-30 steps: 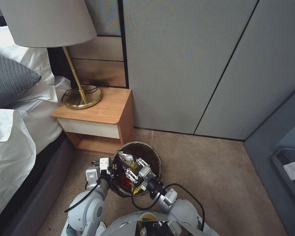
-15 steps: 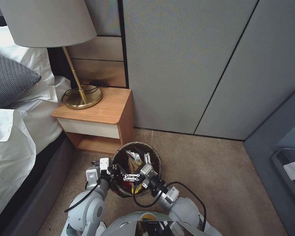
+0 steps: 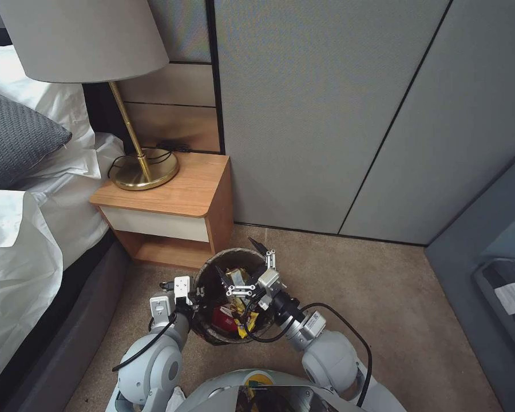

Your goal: Pick up the trash bin, then pick up the garbage from the floor and place it into the trash bin.

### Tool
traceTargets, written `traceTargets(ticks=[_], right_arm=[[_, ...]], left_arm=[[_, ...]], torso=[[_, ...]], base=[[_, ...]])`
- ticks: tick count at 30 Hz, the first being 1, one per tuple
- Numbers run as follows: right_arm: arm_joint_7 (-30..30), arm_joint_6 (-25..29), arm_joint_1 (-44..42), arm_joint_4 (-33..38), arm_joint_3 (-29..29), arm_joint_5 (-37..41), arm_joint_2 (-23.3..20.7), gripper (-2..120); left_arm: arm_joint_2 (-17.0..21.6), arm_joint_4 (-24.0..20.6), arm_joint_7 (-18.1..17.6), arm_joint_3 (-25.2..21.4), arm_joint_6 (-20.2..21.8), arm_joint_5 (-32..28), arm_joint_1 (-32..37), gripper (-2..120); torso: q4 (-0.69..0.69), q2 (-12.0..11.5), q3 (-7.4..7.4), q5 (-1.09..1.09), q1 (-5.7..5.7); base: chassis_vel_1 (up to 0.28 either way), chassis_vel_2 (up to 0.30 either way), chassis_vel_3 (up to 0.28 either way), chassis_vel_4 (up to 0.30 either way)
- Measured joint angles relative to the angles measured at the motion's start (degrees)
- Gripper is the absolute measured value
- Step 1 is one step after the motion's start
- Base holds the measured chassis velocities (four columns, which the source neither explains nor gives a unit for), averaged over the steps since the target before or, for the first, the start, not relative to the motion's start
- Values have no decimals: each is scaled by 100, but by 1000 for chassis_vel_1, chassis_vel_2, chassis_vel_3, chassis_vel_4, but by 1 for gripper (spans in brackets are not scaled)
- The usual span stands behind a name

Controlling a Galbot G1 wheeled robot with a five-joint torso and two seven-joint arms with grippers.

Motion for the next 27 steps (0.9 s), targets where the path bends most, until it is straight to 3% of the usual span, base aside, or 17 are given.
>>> traceTargets(ticks=[9, 12, 16, 27], right_arm=[[262, -16, -63, 417, 250, -46, 132, 100], [857, -194, -280, 790, 680, -138, 198, 100], [1264, -172, -422, 776, 1212, -138, 257, 100], [1333, -41, -388, 927, 2334, 254, 428, 100]], left_arm=[[28, -1, 34, -46, -30, -3, 0, 2], [35, 2, 53, -66, -50, -1, -1, 2], [37, 21, 53, -65, -55, -1, -21, 2], [65, 23, 72, -156, -72, -45, -17, 2]], torso=[[1, 0, 0, 0, 0], [0, 0, 0, 0, 0], [-1, 0, 0, 0, 0], [1, 0, 0, 1, 0]], base=[[0, 0, 0, 0], [0, 0, 0, 0], [0, 0, 0, 0], [0, 0, 0, 0]])
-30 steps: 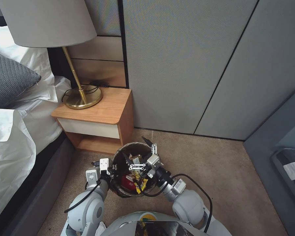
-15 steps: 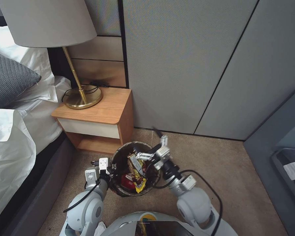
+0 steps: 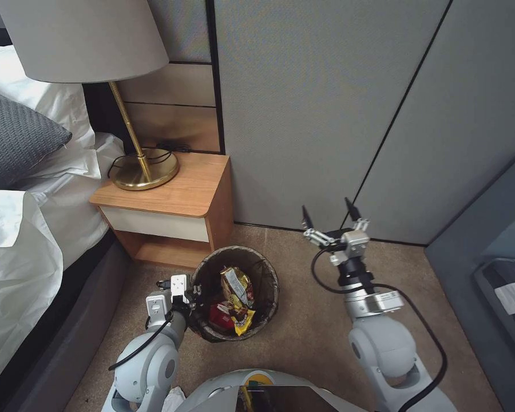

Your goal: Pick up the trash bin, then pick up the garbage from the floor and place it into the trash bin.

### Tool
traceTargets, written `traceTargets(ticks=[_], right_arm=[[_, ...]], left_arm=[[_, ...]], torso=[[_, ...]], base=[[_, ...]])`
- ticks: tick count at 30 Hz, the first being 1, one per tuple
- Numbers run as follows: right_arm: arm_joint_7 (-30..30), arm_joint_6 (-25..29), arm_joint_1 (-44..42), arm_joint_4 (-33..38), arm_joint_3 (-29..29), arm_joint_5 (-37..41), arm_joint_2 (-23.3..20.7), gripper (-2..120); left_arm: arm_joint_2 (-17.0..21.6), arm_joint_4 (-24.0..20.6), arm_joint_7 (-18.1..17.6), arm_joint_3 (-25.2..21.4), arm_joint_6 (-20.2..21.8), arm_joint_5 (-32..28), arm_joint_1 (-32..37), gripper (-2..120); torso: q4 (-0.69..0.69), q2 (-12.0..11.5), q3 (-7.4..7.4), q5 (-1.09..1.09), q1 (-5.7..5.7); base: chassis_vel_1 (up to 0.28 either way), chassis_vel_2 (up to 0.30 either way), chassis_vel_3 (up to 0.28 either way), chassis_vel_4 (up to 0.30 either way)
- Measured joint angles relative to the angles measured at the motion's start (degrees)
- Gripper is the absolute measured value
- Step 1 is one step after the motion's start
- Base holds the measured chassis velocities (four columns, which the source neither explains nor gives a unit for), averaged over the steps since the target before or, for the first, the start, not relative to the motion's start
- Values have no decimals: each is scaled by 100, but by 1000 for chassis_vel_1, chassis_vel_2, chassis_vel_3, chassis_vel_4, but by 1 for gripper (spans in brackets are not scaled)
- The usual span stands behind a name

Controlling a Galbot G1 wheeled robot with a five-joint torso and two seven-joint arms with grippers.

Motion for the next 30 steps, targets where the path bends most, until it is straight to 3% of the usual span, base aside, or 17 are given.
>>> traceTargets(ticks=[5, 12, 30], right_arm=[[70, 134, -169, -205, 362, -13, 86, 100], [92, 368, -701, -672, 435, -193, 197, 100], [86, 414, -478, -917, 302, -249, 224, 100]], left_arm=[[8, 12, 41, -11, -48, 31, 7, 2], [40, -10, -56, -14, 15, 21, 74, 2], [50, -137, -133, -59, 95, -82, 219, 2]], torso=[[0, 0, 0, 0, 0], [-2, 0, 0, -1, 0], [-1, 0, 0, -1, 0]], base=[[0, 0, 0, 0], [0, 0, 0, 0], [0, 0, 0, 0]])
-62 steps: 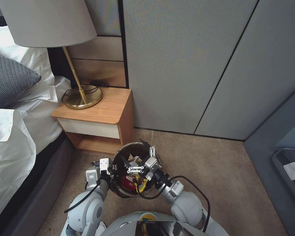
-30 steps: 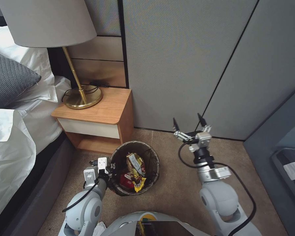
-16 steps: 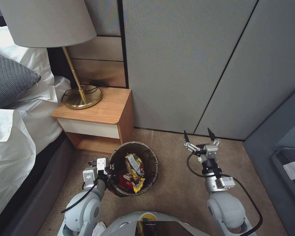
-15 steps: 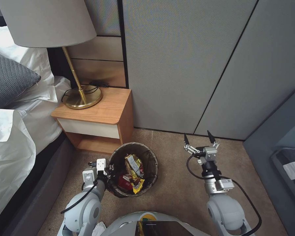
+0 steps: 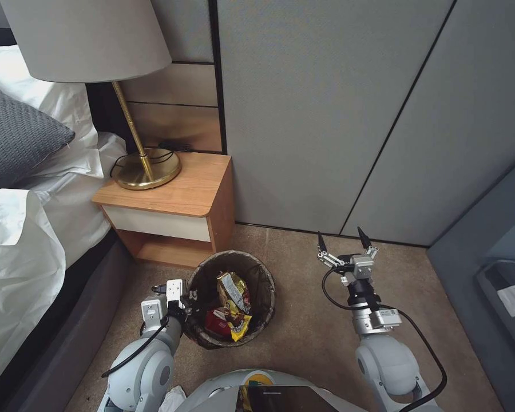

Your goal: Pick up the trash bin, then pick up the garbage from the floor and place it into the trash bin.

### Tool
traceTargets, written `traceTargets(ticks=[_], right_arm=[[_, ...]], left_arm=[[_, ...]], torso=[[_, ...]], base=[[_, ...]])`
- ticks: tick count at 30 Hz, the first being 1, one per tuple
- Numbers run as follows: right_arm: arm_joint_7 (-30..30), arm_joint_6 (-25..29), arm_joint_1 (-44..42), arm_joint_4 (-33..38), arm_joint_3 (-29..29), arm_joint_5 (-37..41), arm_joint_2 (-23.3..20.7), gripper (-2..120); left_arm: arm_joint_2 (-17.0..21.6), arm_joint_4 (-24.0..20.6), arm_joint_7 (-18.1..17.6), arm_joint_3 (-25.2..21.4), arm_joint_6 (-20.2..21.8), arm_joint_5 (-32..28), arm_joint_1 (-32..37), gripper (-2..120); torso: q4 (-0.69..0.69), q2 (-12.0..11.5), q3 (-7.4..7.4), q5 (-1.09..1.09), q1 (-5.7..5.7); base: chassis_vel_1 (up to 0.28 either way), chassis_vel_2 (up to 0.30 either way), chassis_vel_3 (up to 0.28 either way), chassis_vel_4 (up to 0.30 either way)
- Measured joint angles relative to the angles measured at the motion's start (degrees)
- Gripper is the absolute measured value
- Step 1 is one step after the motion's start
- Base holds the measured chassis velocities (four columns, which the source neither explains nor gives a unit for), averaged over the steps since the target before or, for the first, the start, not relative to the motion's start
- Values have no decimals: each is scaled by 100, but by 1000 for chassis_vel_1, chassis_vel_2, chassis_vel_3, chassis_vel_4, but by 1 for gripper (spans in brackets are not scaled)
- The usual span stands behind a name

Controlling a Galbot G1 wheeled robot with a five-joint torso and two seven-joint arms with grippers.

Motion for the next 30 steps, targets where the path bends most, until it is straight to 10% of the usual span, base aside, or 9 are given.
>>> traceTargets(ticks=[30], right_arm=[[-1, -268, 245, 93, -181, 17, -72, 100]], left_arm=[[-49, -7, 14, 7, -2, -36, -3, 2]], torso=[[1, 0, 0, 0, 0]], base=[[94, 94, 98, 91]])
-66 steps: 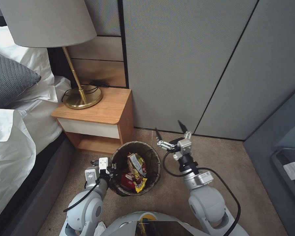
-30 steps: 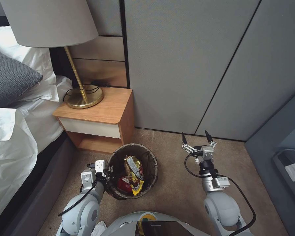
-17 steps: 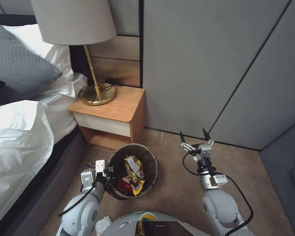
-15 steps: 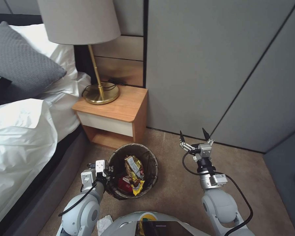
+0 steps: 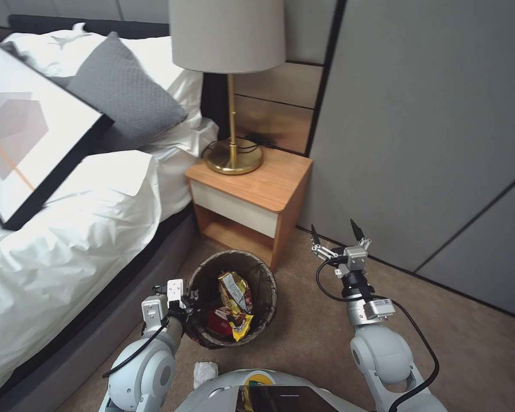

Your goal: Pick up the trash bin, then pick up the garbage from the floor and place it into the trash bin.

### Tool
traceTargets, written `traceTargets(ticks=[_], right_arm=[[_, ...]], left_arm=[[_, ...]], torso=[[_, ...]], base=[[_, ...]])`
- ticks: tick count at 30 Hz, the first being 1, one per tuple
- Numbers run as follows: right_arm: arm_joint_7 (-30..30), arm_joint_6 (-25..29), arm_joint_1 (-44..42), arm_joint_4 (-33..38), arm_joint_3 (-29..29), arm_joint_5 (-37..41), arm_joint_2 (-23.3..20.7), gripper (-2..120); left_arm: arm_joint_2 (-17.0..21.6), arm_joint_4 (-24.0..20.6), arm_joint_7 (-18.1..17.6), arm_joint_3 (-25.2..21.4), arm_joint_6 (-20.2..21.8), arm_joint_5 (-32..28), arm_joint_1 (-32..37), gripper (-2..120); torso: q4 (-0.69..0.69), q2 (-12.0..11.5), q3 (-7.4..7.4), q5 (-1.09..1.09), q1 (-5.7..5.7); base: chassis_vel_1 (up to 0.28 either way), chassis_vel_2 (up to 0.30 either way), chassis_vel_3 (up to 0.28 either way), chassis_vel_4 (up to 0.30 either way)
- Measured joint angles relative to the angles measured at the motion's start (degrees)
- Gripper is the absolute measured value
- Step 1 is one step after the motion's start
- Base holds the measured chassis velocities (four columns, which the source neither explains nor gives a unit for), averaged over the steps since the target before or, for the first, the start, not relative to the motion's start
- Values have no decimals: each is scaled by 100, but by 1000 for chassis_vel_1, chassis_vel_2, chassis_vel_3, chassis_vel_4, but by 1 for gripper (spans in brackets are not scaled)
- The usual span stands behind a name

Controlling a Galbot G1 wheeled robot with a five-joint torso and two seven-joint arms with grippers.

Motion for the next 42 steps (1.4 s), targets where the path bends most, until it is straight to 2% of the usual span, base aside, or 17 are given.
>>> traceTargets(ticks=[19, 22, 24, 27, 42], right_arm=[[17, -92, -42, 101, -69, 19, 22, 100], [78, -54, -280, 243, -22, -90, 49, 100], [102, 191, -1007, 490, 80, -244, 80, 100], [70, 364, -1298, 523, 166, -307, 87, 100], [58, 222, -1085, 408, 5, -355, 66, 100]], left_arm=[[-20, -1, 4, 5, -4, -8, 5, 2], [-23, 5, 6, 3, -5, -15, 4, 2], [-30, 34, 7, -14, -7, -36, -14, 2], [-21, 72, 10, -9, -8, -49, -47, 2], [5, 10, 4, -16, -6, -60, -16, 2]], torso=[[0, 0, 0, 0, 0], [0, 0, 0, 1, 0], [-3, 0, 0, 0, 0], [-2, 0, 0, -1, 0], [0, 0, 0, 0, 0]], base=[[124, 123, 127, 123], [133, 113, 120, 133], [143, 115, 105, 113], [126, 124, 119, 121], [125, 134, 121, 127]])
